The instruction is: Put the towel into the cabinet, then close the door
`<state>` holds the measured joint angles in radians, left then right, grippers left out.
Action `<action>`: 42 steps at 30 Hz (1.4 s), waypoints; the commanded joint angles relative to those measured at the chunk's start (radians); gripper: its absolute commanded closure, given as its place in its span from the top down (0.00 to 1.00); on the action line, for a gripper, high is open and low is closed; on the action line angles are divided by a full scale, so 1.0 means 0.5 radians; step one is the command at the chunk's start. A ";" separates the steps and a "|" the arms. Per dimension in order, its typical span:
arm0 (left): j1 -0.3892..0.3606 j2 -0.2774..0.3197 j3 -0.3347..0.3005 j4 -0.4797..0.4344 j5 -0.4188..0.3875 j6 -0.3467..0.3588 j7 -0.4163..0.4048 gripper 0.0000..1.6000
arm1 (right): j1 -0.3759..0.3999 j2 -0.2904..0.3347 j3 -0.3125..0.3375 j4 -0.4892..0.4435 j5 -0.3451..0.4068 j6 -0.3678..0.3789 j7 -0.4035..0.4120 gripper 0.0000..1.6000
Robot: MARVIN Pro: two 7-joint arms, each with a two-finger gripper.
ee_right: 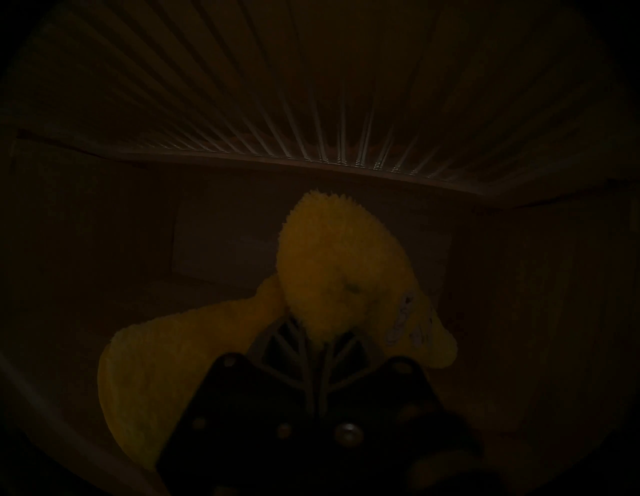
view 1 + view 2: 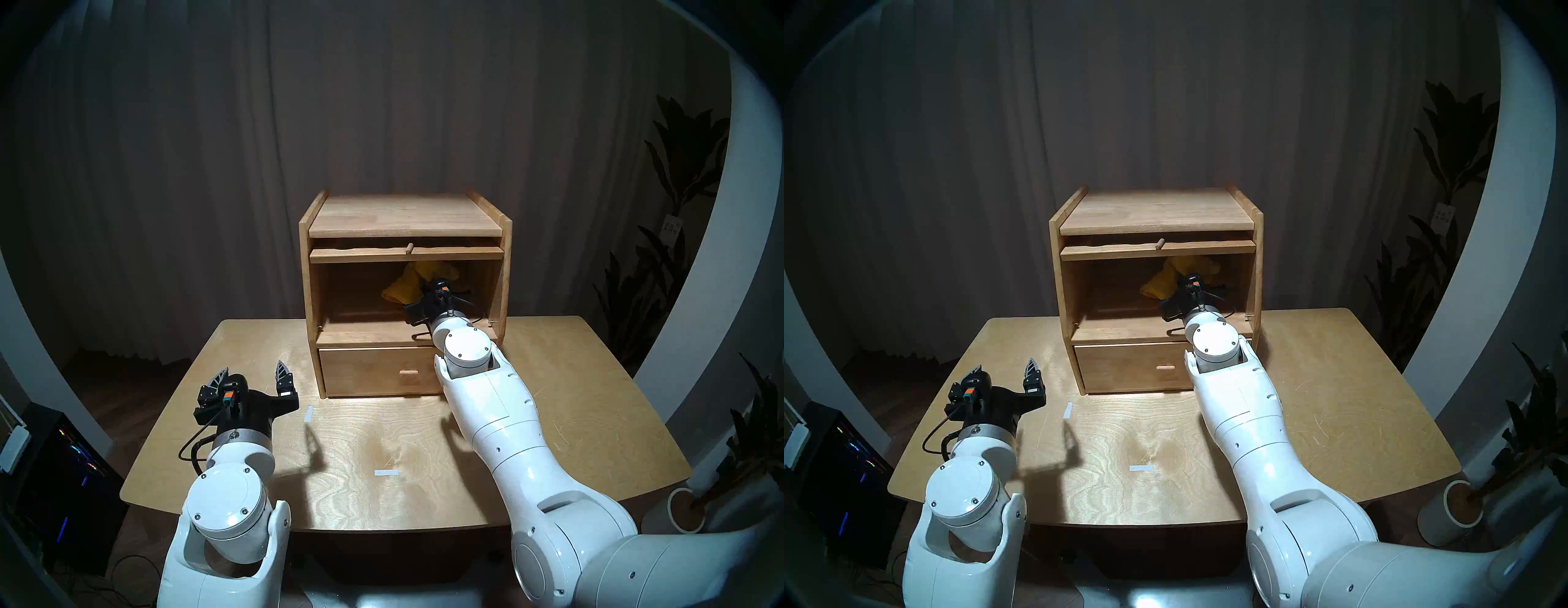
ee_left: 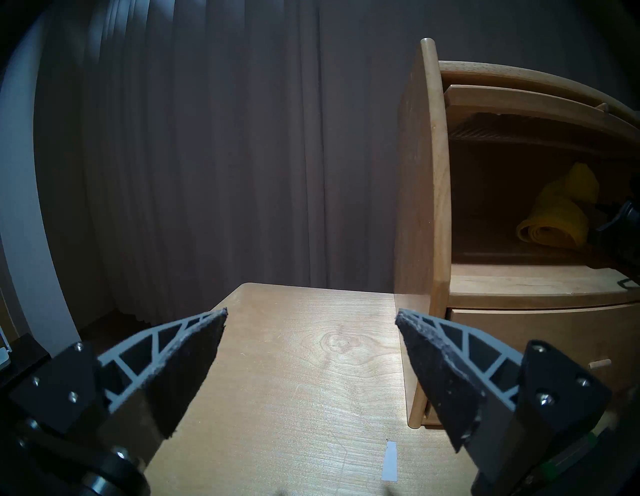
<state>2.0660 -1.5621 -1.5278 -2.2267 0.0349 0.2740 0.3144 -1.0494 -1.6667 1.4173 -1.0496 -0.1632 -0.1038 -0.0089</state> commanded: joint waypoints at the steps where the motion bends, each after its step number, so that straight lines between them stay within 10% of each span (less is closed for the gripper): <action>1: -0.002 0.002 0.005 -0.051 0.001 -0.007 -0.003 1.00 | 0.120 -0.015 0.000 -0.018 0.009 -0.099 0.008 1.00; 42: -0.016 0.000 0.001 -0.005 0.002 -0.008 0.000 1.00 | -0.903 0.137 0.122 -1.085 0.303 -0.139 0.279 1.00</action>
<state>2.0651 -1.5625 -1.5281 -2.2157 0.0352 0.2740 0.3146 -1.4280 -1.5926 1.4711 -1.4872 -0.0405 -0.1593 0.1247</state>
